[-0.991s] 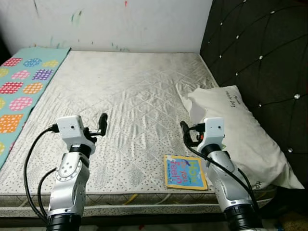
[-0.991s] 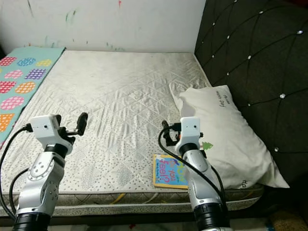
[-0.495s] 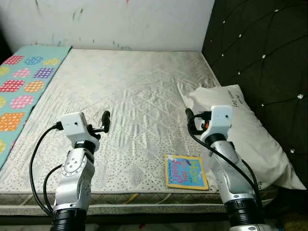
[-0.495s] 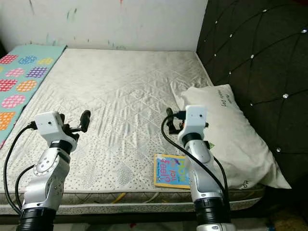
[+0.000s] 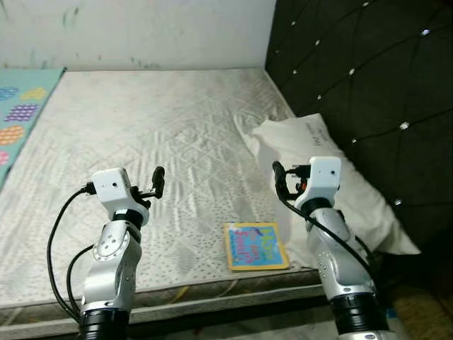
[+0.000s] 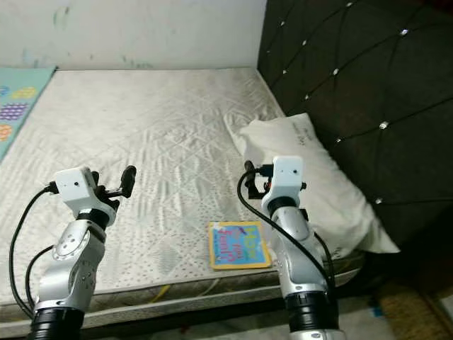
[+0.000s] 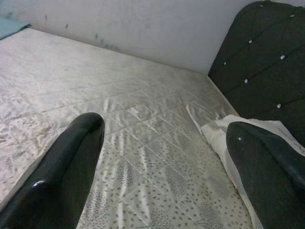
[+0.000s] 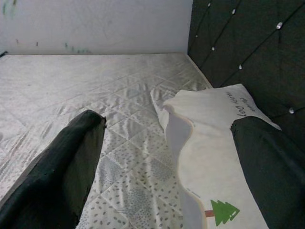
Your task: Clean up the room
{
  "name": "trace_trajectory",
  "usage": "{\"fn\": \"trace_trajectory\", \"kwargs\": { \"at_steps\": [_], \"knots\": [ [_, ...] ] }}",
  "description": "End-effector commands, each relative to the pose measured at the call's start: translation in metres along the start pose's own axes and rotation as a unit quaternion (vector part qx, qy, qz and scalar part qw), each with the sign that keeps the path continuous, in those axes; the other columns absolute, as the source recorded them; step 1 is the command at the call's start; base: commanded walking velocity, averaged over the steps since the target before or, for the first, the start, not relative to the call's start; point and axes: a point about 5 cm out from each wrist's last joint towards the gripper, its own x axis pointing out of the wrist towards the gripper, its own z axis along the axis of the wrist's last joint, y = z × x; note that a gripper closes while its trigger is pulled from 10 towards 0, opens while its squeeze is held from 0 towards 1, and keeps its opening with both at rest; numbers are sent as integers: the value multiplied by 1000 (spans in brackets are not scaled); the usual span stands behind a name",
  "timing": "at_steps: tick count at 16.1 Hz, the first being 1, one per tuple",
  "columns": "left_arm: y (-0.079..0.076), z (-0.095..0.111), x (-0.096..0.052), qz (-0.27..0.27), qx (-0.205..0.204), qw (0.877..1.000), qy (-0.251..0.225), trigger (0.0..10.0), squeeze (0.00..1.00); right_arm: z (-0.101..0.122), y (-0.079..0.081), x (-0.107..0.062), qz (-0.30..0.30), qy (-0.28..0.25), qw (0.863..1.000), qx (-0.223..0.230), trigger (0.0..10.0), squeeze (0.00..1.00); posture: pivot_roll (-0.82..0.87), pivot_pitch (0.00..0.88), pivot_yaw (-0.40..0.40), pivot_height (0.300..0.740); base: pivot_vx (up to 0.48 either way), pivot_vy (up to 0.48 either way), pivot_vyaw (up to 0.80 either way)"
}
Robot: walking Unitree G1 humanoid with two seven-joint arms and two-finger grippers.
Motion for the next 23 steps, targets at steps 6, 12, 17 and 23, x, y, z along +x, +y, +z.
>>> {"fn": "trace_trajectory", "kwargs": {
  "at_steps": [6,12,17,23],
  "knots": [
    [4,1,1,10,-2,1000,1,10000,0,0,1,-1,1,-1,1000,-9,10000,0,-91,0,-26,740,0,262,0],
    [3,0,2,10,-4,1000,2,10000,0,-1,-1,0,-2,3,1000,-14,10000,0,-96,0,-25,740,0,339,0],
    [4,1,2,12,-4,1000,2,10000,0,-2,5,0,2,4,1000,-11,10000,0,-95,0,-26,740,0,346,0],
    [4,0,3,13,-4,1000,3,10000,0,-3,4,1,4,6,1000,-13,10000,0,-98,0,-29,740,0,346,0]
  ]
}}
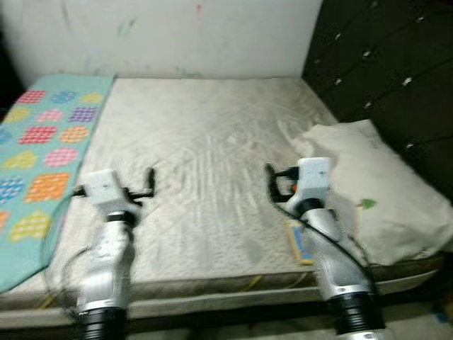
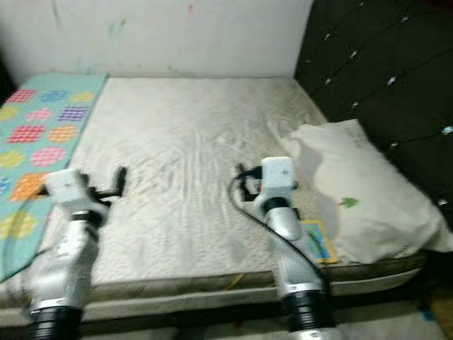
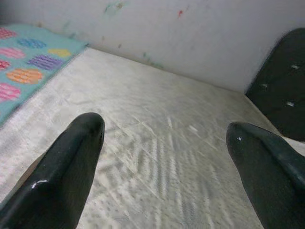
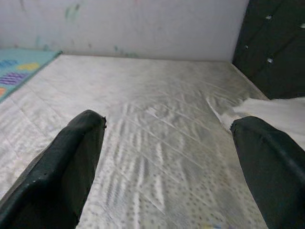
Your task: Clean up the room
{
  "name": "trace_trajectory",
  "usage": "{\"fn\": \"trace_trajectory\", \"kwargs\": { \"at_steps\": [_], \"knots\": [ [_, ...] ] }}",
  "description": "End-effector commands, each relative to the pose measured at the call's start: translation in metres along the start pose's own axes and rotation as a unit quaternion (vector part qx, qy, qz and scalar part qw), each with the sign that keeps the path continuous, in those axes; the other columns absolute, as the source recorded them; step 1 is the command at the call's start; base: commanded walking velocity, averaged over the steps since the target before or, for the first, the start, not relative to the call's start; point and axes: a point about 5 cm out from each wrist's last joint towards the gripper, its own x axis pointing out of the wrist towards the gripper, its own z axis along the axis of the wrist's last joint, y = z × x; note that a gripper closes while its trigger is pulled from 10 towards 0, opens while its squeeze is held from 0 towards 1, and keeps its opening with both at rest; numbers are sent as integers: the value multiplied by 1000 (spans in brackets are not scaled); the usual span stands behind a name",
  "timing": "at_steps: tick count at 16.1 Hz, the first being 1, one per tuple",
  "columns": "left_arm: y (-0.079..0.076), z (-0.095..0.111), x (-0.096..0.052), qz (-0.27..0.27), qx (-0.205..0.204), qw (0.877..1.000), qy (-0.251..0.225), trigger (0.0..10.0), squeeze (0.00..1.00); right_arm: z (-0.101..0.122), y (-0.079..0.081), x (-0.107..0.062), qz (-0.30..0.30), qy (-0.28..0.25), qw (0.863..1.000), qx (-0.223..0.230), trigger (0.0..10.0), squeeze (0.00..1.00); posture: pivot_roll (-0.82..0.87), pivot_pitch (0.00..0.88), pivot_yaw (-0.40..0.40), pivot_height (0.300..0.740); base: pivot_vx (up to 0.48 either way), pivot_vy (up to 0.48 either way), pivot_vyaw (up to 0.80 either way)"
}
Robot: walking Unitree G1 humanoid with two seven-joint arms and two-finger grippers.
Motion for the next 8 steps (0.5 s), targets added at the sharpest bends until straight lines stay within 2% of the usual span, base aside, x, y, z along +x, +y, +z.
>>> {"fn": "trace_trajectory", "kwargs": {
  "at_steps": [1,8],
  "knots": [
    [6,3,1,10,8,1000,-1,10000,0,1,2,1,-1,-1,1000,3,10000,0,-99,0,-28,740,0,345,0],
    [5,4,3,9,8,1000,-1,10000,0,0,3,1,0,2,1000,2,10000,0,-97,0,-27,740,0,356,0]
  ]
}}
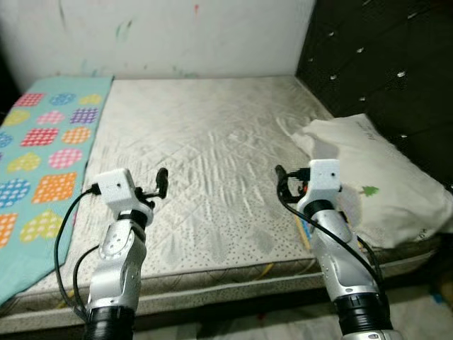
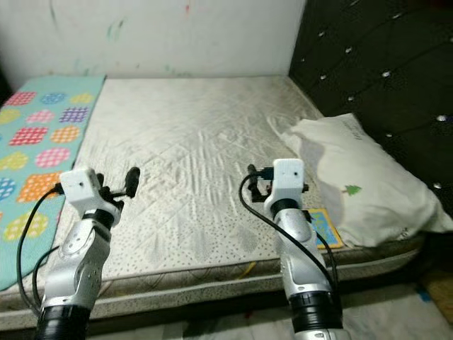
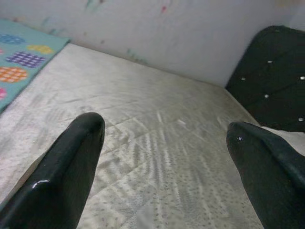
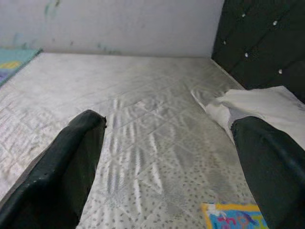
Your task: Clean up the room
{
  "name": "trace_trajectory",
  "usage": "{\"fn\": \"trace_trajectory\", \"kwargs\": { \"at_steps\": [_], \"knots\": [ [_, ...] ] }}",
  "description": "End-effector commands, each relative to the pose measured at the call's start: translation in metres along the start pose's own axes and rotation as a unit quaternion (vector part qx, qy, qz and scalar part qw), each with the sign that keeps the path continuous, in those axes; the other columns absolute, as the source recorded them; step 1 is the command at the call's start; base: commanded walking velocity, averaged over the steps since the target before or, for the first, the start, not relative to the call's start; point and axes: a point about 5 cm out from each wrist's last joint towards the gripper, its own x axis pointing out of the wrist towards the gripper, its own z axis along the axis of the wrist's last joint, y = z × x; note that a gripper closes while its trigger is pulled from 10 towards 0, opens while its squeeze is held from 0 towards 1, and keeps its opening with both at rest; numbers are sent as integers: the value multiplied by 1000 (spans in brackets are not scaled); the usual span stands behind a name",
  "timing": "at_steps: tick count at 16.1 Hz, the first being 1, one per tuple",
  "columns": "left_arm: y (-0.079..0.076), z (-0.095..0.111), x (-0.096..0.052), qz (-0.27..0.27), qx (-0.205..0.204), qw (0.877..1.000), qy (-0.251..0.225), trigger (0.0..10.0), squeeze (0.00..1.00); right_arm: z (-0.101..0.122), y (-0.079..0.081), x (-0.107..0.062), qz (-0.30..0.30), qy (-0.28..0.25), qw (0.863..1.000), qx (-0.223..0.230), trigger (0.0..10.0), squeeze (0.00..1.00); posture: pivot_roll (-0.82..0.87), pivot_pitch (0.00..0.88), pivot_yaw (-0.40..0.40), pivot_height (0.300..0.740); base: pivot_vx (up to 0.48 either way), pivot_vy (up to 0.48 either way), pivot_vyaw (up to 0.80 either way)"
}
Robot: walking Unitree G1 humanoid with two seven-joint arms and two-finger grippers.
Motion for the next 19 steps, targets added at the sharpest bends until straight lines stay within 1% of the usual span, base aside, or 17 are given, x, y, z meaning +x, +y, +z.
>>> {"fn": "trace_trajectory", "kwargs": {
  "at_steps": [1,13,15,16,17,18,19],
  "knots": [
    [8,3,0,14,6,1000,-2,10000,0,4,8,2,11,-6,1000,1,10000,0,-97,0,-27,740,0,364,0],
    [8,2,2,14,12,1000,0,10000,0,2,6,4,10,-1,1000,-4,10000,0,-96,0,-29,740,0,361,0],
    [6,3,2,17,33,999,-6,10000,0,3,7,5,10,-1,1000,-4,10000,0,-95,0,-30,740,0,0,0],
    [4,4,1,33,47,998,-7,10000,0,3,9,5,13,-2,1000,0,10000,0,-94,0,-29,740,0,0,0],
    [4,5,1,25,48,998,-10,10000,0,3,9,5,14,-2,1000,0,10000,0,-94,0,-29,740,0,0,0],
    [3,6,0,-15,21,999,-25,10000,0,3,10,5,15,-2,1000,0,10000,0,-95,0,-27,740,0,0,0],
    [4,6,-1,-20,14,999,-23,10000,0,3,10,5,15,-3,1000,1,10000,0,-95,0,-27,740,0,0,0]
  ]
}}
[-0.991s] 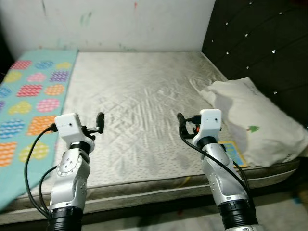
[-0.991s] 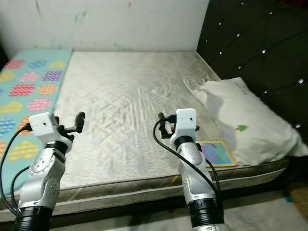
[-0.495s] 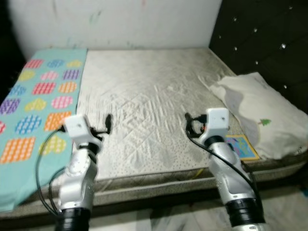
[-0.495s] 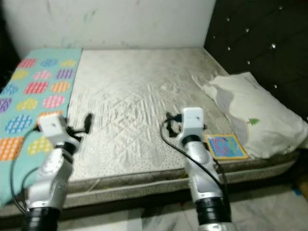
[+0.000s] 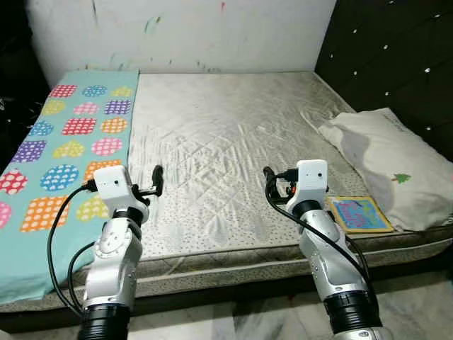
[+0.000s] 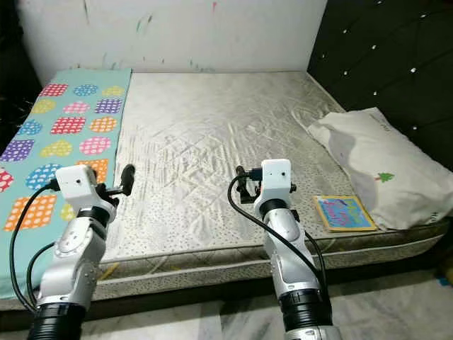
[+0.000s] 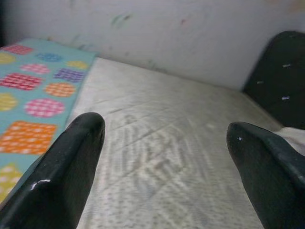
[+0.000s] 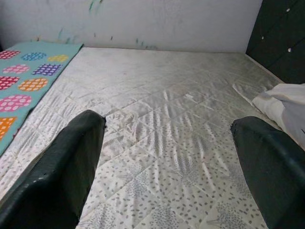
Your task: Clean up the room
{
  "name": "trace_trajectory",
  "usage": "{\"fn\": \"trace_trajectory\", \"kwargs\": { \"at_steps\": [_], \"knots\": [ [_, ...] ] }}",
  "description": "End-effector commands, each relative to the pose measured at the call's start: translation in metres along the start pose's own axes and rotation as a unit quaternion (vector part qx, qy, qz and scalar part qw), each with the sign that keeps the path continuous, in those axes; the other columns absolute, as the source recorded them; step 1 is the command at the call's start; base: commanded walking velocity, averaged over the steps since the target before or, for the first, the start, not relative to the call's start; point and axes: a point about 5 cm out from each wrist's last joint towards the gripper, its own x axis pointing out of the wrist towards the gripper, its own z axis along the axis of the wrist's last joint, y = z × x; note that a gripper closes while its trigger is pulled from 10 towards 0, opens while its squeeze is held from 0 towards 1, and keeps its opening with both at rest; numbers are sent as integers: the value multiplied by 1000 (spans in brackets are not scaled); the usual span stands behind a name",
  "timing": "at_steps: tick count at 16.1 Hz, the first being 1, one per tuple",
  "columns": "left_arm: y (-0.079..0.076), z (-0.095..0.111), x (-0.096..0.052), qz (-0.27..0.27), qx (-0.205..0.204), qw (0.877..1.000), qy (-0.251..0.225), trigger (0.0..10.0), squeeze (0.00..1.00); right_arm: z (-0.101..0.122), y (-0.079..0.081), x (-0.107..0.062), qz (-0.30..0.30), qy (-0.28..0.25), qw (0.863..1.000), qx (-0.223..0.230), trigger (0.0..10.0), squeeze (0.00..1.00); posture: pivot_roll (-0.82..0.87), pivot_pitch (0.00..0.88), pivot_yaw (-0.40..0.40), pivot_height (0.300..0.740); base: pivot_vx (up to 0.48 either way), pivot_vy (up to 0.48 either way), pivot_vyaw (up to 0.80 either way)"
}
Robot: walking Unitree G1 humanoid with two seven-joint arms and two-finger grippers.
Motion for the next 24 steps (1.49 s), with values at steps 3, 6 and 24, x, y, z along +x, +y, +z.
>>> {"fn": "trace_trajectory", "kwargs": {
  "at_steps": [3,6,24],
  "knots": [
    [-1,1,-2,-20,-4,1000,-2,10000,0,3,-5,1,-10,-5,1000,0,10000,0,-95,0,-25,740,0,0,0],
    [-5,0,-2,-29,-7,1000,-2,10000,0,2,-5,1,-11,-4,1000,-2,10000,0,-95,0,-25,740,0,0,0],
    [-5,0,-1,-36,-11,999,3,10000,0,2,-10,2,-25,-3,1000,-10,10000,0,-95,0,-19,740,260,0,0]
  ]
}}
